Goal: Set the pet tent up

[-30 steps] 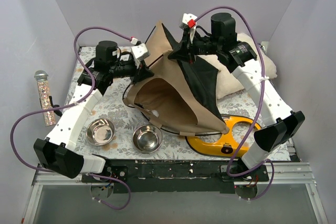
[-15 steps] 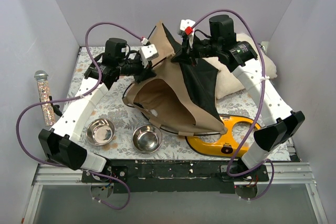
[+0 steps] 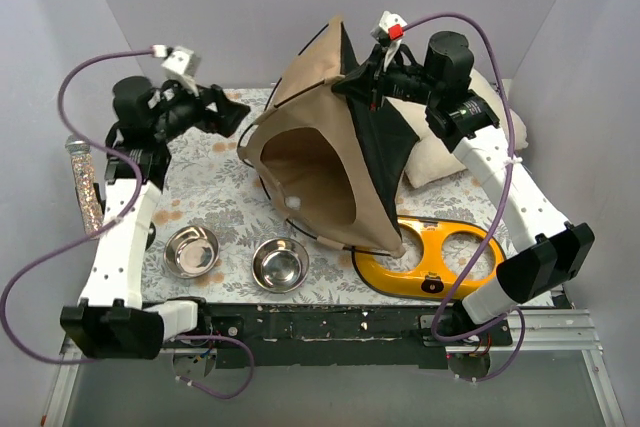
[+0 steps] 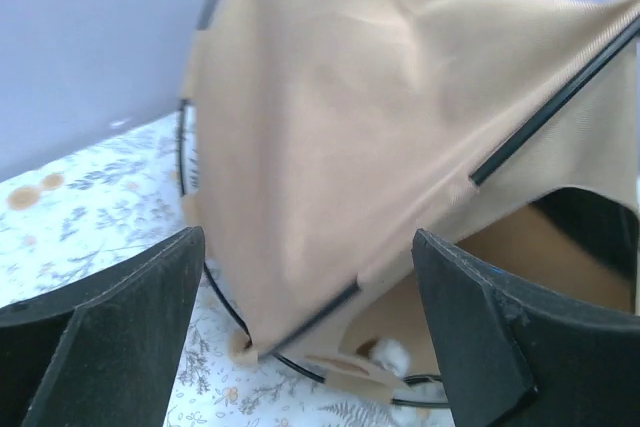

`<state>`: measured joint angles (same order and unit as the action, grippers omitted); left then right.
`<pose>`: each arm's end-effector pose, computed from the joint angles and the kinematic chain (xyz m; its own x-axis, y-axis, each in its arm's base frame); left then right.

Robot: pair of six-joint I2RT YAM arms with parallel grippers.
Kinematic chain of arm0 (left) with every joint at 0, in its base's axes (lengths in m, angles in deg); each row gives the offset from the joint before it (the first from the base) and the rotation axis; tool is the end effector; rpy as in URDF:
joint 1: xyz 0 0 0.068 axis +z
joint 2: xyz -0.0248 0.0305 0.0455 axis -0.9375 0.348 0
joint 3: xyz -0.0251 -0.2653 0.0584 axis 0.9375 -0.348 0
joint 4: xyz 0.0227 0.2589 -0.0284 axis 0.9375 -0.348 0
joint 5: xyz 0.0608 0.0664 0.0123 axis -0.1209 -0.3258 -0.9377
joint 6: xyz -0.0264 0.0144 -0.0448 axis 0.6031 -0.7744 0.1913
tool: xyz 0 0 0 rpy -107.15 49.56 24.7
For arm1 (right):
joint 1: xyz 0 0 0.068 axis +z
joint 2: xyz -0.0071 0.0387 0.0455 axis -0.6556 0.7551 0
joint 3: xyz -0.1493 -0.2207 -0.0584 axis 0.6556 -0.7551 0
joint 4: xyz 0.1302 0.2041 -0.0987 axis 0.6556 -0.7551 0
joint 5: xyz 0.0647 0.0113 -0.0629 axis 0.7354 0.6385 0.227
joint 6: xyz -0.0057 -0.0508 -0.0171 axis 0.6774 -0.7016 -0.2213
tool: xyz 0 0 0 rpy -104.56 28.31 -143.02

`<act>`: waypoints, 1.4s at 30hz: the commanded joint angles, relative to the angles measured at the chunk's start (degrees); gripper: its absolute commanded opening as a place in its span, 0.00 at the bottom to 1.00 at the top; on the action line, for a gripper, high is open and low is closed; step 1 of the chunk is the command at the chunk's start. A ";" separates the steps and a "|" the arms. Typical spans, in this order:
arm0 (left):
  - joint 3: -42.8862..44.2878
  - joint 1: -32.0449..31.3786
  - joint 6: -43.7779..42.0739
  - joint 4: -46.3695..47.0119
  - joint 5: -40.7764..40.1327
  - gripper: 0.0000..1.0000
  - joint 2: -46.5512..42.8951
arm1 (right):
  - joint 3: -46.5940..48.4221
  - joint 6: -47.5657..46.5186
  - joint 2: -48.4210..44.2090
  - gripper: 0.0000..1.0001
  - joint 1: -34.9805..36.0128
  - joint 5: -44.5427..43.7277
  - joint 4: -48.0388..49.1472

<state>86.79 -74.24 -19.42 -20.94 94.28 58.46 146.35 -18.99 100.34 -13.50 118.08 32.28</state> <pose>0.2661 -0.0433 0.4345 -0.5734 -0.4310 -0.6968 0.3912 0.6032 -0.6950 0.2924 0.1784 0.4782 0.0763 -0.0099 -0.9970 -0.9285 0.3636 -0.0747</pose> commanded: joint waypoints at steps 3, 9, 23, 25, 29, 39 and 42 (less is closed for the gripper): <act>-11.47 7.04 11.42 6.82 0.29 0.88 -11.99 | -0.90 9.77 -0.56 0.01 -2.06 -2.54 10.36; -24.23 14.26 22.54 9.89 -2.43 0.88 -13.94 | -1.17 12.58 -0.65 0.01 -2.85 -2.45 12.56; -46.30 15.94 44.53 30.78 2.49 0.74 -3.67 | -0.03 16.36 -0.38 0.01 -2.94 -4.73 14.05; -46.48 15.07 47.26 36.76 4.77 0.70 1.42 | 0.15 17.24 -0.29 0.01 -2.94 -4.74 14.58; -43.67 12.61 50.25 42.40 5.31 0.63 10.82 | 1.03 17.94 -0.03 0.01 -3.03 -5.35 14.58; -42.17 5.66 55.44 54.79 5.04 0.57 22.96 | 3.66 16.45 1.11 0.01 -2.94 -6.41 13.18; -41.12 3.39 57.28 57.87 4.69 0.54 27.09 | 4.10 16.10 1.55 0.01 -3.03 -6.41 13.09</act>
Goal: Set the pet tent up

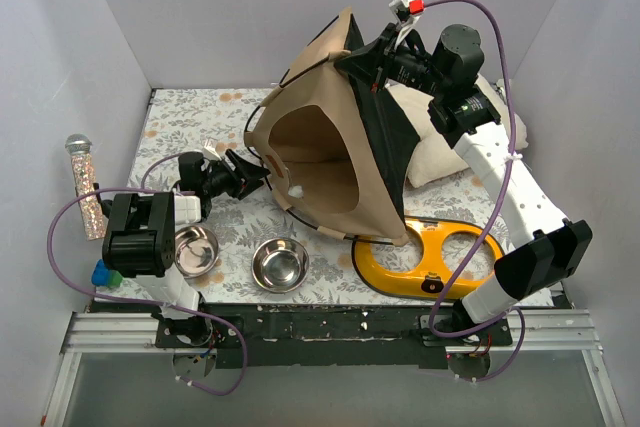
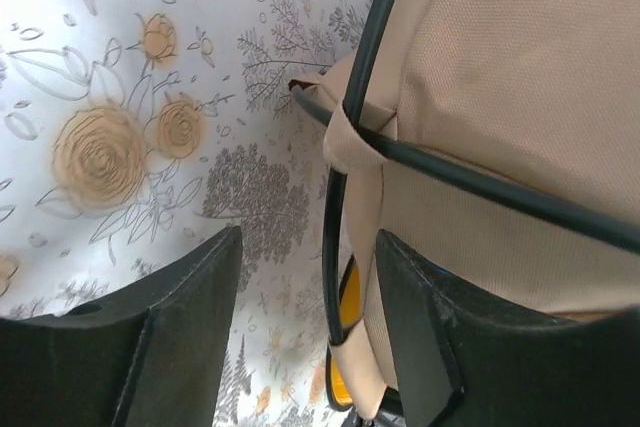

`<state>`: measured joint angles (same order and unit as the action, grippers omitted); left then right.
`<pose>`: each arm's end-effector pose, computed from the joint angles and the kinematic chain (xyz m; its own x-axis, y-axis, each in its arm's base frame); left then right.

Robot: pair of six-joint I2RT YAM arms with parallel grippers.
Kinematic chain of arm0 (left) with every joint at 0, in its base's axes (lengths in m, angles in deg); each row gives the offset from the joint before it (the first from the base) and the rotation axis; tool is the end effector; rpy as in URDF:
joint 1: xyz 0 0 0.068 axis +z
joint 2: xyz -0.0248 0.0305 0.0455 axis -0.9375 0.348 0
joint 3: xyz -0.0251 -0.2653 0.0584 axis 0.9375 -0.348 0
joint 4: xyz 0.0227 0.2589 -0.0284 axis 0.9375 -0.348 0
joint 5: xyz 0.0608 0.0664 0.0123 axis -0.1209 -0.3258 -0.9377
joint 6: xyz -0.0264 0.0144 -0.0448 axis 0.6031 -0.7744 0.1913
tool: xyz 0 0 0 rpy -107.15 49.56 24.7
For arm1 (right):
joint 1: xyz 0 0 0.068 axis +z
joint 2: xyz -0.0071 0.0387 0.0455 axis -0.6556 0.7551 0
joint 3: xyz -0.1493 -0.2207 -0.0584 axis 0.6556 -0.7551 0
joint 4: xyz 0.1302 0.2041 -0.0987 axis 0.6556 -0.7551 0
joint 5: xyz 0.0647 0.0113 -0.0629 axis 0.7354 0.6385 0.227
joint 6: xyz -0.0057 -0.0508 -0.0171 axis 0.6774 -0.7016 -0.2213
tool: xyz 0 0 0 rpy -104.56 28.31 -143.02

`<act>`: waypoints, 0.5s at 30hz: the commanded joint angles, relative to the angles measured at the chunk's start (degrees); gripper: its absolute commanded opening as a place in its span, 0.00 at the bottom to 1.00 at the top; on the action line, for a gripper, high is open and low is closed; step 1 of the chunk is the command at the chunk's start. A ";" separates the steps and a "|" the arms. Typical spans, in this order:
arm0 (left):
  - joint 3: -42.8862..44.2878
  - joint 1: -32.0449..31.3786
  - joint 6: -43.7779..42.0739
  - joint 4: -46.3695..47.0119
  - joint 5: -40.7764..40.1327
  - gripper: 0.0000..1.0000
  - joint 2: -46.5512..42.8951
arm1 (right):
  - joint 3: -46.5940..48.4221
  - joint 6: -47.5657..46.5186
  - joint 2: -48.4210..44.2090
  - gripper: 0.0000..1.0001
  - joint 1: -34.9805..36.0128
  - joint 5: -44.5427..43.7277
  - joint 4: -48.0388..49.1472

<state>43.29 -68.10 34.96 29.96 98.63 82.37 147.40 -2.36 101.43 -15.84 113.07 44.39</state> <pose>0.3083 -0.0156 0.1470 -0.5514 -0.7577 0.3490 -0.5043 -0.0305 -0.8630 0.3043 0.1659 0.4996 0.0073 0.2081 -0.9781 -0.8881 0.4509 0.0893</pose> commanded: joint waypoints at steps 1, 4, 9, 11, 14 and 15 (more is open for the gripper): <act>2.64 -3.03 3.78 8.55 0.52 0.49 4.24 | 3.23 -0.71 0.72 0.01 -0.69 -1.58 0.98; 3.60 -2.95 6.33 12.94 1.04 0.23 6.01 | 4.19 -1.50 0.98 0.01 -0.69 -1.40 0.37; 8.25 0.72 2.14 11.05 5.96 0.00 -3.37 | 5.08 -3.96 -0.06 0.01 -0.86 -0.87 -0.95; 11.68 2.41 -1.47 5.16 6.49 0.00 -9.78 | 4.73 -5.10 -1.20 0.01 -1.22 -1.92 -1.22; 18.17 5.39 -8.40 -4.58 4.31 0.00 -16.30 | 3.24 -6.51 -2.96 0.19 -2.09 -5.61 -1.22; 20.46 6.45 -10.95 -8.54 3.25 0.00 -17.71 | 2.71 -6.68 -3.49 0.33 -2.36 -6.66 -1.13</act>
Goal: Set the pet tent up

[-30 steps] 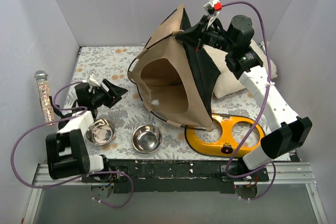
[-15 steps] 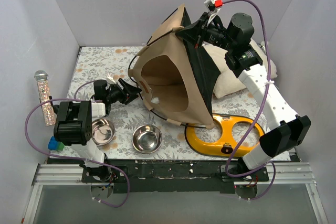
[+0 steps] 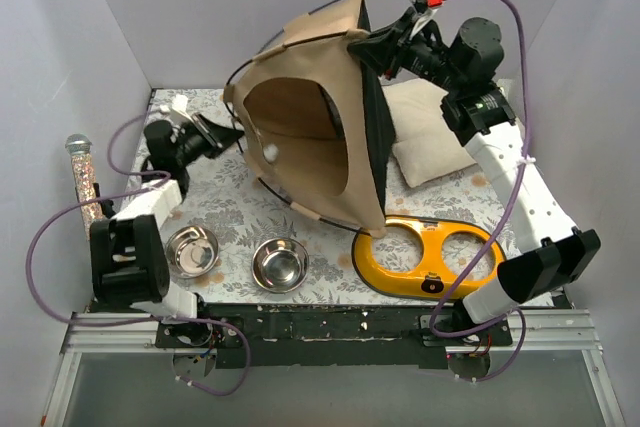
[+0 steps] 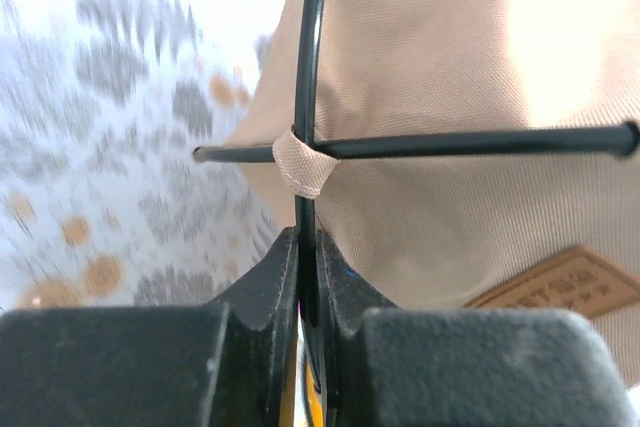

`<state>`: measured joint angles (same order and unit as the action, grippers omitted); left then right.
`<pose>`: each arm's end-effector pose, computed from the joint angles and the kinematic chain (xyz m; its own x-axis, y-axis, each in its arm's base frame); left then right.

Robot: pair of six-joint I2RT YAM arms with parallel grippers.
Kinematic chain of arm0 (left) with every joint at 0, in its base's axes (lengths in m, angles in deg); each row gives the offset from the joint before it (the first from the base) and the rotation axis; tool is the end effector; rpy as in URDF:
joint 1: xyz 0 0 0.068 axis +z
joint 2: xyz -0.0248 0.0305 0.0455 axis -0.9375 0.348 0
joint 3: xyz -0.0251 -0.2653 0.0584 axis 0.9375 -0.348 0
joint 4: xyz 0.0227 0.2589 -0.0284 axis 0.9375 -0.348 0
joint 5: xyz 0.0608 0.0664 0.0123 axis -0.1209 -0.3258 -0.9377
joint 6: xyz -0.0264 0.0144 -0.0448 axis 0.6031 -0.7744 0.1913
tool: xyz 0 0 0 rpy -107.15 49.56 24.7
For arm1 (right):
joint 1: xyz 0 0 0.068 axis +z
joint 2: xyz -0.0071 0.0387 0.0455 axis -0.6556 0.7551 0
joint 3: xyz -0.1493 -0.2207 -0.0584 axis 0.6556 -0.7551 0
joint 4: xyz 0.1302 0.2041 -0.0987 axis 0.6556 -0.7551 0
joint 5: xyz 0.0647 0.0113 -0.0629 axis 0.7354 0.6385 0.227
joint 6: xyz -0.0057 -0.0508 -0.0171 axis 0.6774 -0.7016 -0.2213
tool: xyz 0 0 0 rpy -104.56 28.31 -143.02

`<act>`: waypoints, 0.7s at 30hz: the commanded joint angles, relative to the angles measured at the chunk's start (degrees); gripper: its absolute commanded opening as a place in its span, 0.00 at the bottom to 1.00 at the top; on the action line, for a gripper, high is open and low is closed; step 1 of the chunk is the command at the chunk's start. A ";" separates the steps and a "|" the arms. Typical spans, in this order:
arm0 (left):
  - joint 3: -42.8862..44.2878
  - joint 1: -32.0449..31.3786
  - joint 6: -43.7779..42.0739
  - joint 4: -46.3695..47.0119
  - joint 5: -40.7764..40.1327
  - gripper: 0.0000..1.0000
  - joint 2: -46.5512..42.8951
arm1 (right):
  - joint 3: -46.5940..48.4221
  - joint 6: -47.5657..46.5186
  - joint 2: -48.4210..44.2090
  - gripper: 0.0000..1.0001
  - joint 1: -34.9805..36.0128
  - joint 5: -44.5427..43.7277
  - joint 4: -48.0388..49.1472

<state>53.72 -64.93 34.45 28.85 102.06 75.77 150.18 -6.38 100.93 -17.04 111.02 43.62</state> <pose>0.3321 0.0018 0.2339 -0.6297 -0.7556 0.1804 -0.2421 -0.0298 -0.9698 0.3001 0.1550 0.5173 0.1152 0.1968 -0.9737 -0.8587 0.5125 0.0020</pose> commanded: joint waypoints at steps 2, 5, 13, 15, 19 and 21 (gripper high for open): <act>14.52 4.86 -15.02 -12.71 -2.98 0.00 -12.52 | -1.99 -3.28 -4.30 0.62 -1.51 -6.89 -0.28; 21.72 5.75 -23.54 -19.14 -8.52 0.00 -12.36 | -8.66 -5.47 -7.55 0.79 -1.86 -11.90 -0.45; 42.02 6.01 -50.44 -35.92 -13.63 0.00 -1.03 | -25.20 -8.82 -14.94 0.82 -3.97 -21.31 -6.16; 46.60 6.01 -54.40 -39.17 -13.90 0.00 0.48 | -26.26 -9.17 -16.17 0.82 -4.41 -21.93 -7.39; 59.15 5.66 -59.60 -49.62 -14.33 0.00 4.60 | -27.84 -11.27 -18.02 0.83 -4.85 -23.51 -9.94; 64.35 4.52 -60.30 -54.81 -16.61 0.00 6.71 | -28.46 -12.50 -18.29 0.83 -4.94 -24.22 -11.87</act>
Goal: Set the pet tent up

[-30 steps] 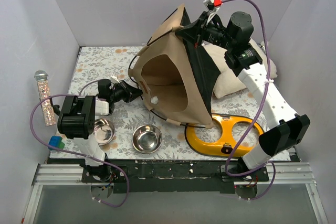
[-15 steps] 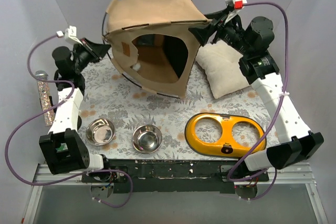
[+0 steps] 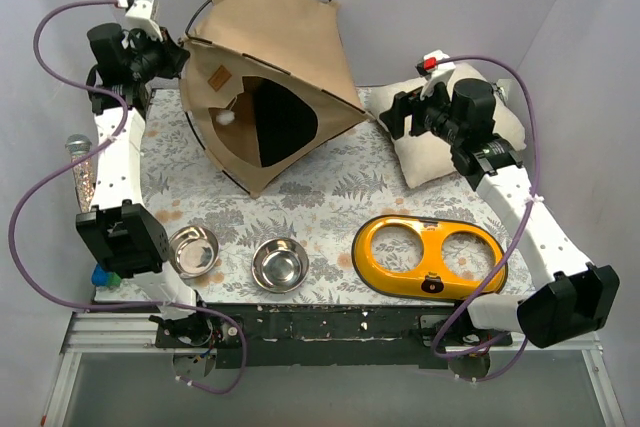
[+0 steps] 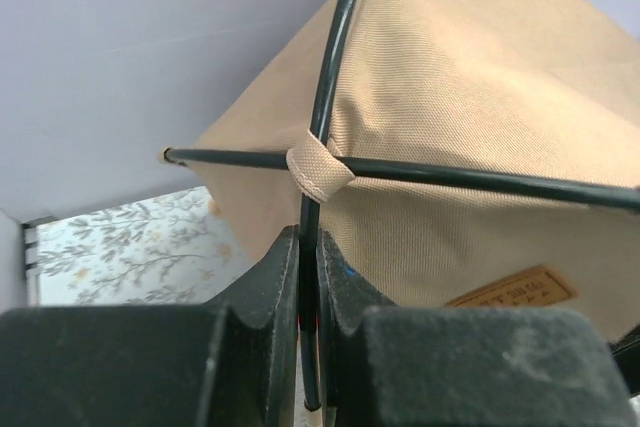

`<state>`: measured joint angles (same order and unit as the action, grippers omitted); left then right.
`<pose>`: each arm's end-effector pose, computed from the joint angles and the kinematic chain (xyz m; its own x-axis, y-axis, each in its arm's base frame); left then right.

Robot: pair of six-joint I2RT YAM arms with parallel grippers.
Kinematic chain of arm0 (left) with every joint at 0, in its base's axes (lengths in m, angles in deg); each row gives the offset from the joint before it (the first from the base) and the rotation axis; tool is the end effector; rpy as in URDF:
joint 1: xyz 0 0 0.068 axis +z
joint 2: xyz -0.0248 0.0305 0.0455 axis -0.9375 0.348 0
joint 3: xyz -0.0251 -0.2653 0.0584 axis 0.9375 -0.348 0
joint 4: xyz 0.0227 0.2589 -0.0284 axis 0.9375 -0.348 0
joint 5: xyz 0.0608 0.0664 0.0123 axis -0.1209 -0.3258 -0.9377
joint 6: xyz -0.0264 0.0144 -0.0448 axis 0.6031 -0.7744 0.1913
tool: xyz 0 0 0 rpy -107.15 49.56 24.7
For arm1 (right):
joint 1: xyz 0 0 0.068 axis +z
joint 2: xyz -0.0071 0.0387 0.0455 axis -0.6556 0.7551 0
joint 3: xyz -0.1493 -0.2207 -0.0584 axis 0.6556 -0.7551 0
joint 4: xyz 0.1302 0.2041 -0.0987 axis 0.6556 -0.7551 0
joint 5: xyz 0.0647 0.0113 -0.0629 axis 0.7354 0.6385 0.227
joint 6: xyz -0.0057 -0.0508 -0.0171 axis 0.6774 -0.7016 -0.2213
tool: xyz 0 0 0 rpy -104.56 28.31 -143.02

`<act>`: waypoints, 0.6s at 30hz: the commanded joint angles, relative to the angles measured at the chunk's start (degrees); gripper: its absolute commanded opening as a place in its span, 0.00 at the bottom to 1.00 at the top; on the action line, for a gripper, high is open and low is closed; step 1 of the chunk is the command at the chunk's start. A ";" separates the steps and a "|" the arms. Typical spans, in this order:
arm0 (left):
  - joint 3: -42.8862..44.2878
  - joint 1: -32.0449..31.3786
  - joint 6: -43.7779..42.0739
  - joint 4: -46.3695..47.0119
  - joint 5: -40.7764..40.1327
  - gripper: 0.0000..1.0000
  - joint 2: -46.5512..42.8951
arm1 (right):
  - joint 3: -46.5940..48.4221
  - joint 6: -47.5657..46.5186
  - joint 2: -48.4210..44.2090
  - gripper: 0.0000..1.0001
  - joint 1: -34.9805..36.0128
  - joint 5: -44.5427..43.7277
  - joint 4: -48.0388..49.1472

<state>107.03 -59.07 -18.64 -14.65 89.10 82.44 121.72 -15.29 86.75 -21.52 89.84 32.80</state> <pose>0.3830 0.0519 0.4361 -0.3634 -0.5927 -0.7188 0.1801 0.7123 -0.6783 0.2814 0.1078 0.4022 -0.1525 -0.0476 -0.9872 -0.5326 0.8454 0.0415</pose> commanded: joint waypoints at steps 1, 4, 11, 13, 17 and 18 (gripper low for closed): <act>13.15 -2.56 -8.87 -13.78 -5.14 0.00 0.92 | 0.08 -4.37 -3.93 0.84 -0.46 -3.56 -1.93; 15.80 -8.44 -19.84 -17.66 -15.14 0.00 1.72 | 2.27 -5.17 -2.17 0.84 -0.63 -4.88 -6.23; 30.57 -14.96 -29.79 -27.14 -27.56 0.00 6.55 | 4.13 -5.61 -1.03 0.83 -1.25 -4.10 -7.13; 29.27 -15.40 -32.26 -27.52 -30.10 0.00 6.12 | 4.30 -5.70 -0.67 0.83 -1.25 -3.48 -7.74; 25.57 -15.40 -37.09 -27.34 -35.03 0.00 4.98 | 4.30 -6.14 -0.32 0.83 -1.42 -2.34 -8.88; 24.00 -15.31 -37.10 -26.12 -36.08 0.00 4.63 | 4.22 -6.23 -0.24 0.83 -1.34 -2.25 -8.97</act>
<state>133.71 -75.02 -50.18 -40.86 61.43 89.76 123.29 -20.47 86.31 -22.61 86.36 23.86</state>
